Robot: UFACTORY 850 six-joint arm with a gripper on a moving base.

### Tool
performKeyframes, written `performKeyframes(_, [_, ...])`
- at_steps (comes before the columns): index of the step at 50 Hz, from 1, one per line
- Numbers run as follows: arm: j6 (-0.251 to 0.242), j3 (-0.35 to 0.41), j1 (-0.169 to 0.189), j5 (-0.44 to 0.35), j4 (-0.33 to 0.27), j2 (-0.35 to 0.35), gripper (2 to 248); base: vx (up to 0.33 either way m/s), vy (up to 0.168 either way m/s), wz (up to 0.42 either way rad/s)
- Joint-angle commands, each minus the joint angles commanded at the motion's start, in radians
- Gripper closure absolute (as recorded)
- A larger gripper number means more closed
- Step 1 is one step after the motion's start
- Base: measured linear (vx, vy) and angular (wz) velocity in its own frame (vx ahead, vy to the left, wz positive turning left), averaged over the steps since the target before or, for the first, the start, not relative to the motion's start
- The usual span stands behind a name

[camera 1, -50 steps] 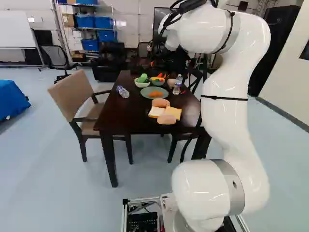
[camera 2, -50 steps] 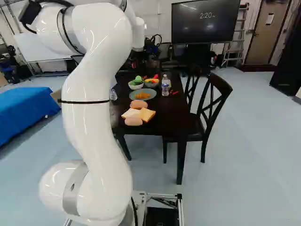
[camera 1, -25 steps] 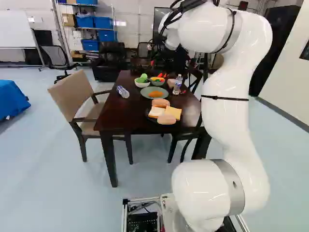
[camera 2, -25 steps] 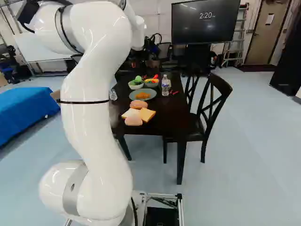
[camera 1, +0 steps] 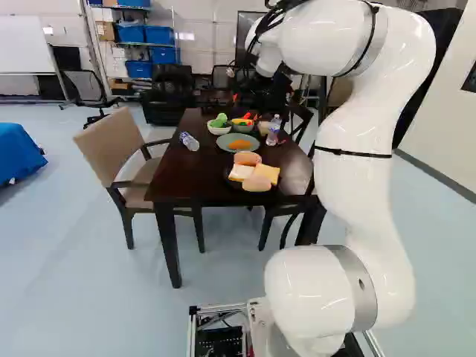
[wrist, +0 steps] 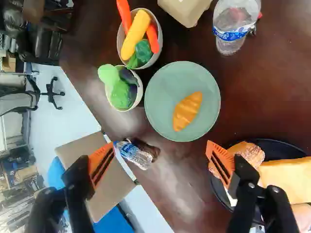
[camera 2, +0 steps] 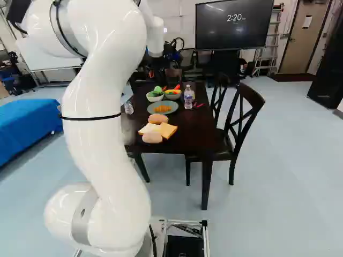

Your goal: Move the croissant to the empty plate

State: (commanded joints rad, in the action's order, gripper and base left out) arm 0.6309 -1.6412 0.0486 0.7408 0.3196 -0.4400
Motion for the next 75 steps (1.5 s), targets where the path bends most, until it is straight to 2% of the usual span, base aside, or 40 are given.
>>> performKeyframes(75, [0.0, 0.303, 0.008, 0.0, 0.0, 0.25, 3, 0.0, 0.0, 0.0])
